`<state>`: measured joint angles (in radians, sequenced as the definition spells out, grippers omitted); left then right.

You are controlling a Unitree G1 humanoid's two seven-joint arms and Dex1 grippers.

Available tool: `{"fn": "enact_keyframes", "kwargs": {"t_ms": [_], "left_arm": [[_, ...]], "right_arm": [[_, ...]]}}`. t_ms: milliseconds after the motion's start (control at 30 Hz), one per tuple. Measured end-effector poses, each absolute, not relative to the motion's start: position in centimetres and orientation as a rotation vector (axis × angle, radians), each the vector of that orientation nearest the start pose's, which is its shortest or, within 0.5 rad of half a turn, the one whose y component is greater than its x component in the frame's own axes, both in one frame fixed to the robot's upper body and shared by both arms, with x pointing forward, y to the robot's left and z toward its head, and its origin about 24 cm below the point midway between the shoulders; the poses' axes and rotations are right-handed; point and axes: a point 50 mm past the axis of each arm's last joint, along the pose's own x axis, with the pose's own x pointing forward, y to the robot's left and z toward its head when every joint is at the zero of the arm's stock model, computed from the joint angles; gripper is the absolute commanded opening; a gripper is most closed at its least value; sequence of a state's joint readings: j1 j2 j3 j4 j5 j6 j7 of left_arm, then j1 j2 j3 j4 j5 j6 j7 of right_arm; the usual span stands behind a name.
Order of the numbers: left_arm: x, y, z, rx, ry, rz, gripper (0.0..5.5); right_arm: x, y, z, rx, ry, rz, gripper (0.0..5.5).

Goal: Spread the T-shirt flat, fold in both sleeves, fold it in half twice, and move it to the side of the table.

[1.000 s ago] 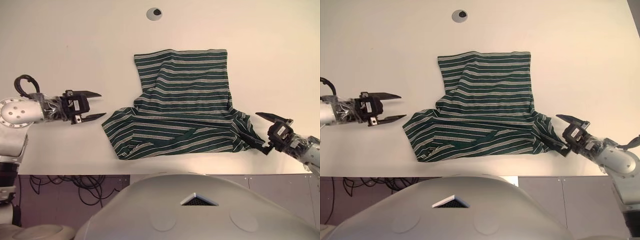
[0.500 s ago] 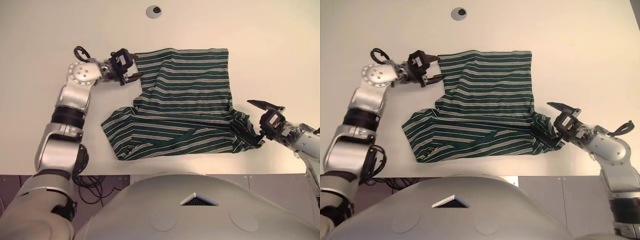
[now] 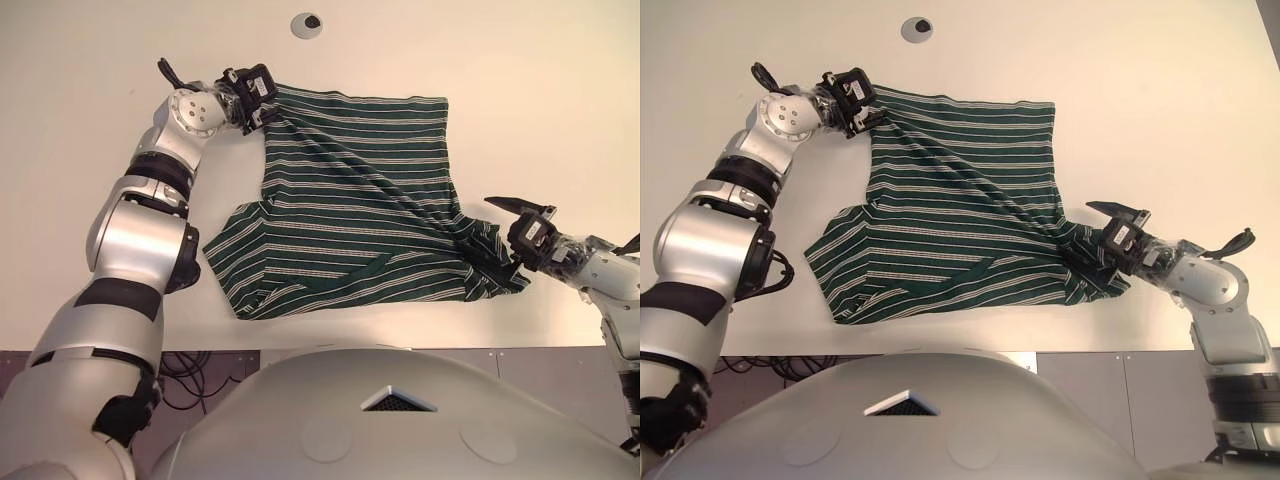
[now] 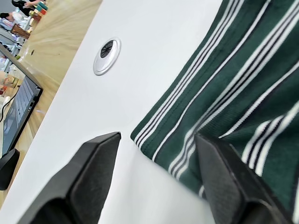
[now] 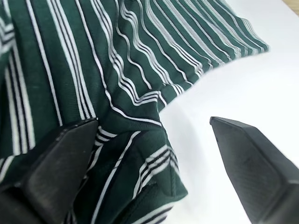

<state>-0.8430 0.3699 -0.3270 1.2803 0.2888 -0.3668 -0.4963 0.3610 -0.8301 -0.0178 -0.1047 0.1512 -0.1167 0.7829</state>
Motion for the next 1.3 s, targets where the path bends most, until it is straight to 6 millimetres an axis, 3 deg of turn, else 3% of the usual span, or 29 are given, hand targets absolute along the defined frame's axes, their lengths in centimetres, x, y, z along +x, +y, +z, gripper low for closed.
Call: {"fn": "enact_keyframes", "kwargs": {"t_ms": [167,300,467,567,800,1300], "left_arm": [[36.7,17.9,6.5,0.57,0.131,-0.702,2.87],[36.7,17.4,9.1,0.53,-0.042,-0.749,2.87],[34.5,18.0,8.7,0.54,-0.103,-0.803,2.87],[33.5,17.4,8.9,0.523,-0.137,-0.816,2.87],[32.9,16.7,9.4,0.497,-0.144,-0.823,2.87],[32.1,16.3,9.2,0.483,-0.125,-0.837,2.87]], "right_arm": [[17.9,-25.8,5.6,-0.485,0.276,0.819,4.36],[17.7,-26.1,6.6,-0.363,0.243,0.782,4.36],[14.7,-25.5,7.5,0.005,0.412,0.831,4.36],[13.6,-25.0,7.6,0.079,0.506,0.86,3.87],[12.9,-24.9,6.5,-0.04,0.622,0.846,3.46],[12.8,-24.6,5.9,-0.083,0.67,0.859,0.81]]}}
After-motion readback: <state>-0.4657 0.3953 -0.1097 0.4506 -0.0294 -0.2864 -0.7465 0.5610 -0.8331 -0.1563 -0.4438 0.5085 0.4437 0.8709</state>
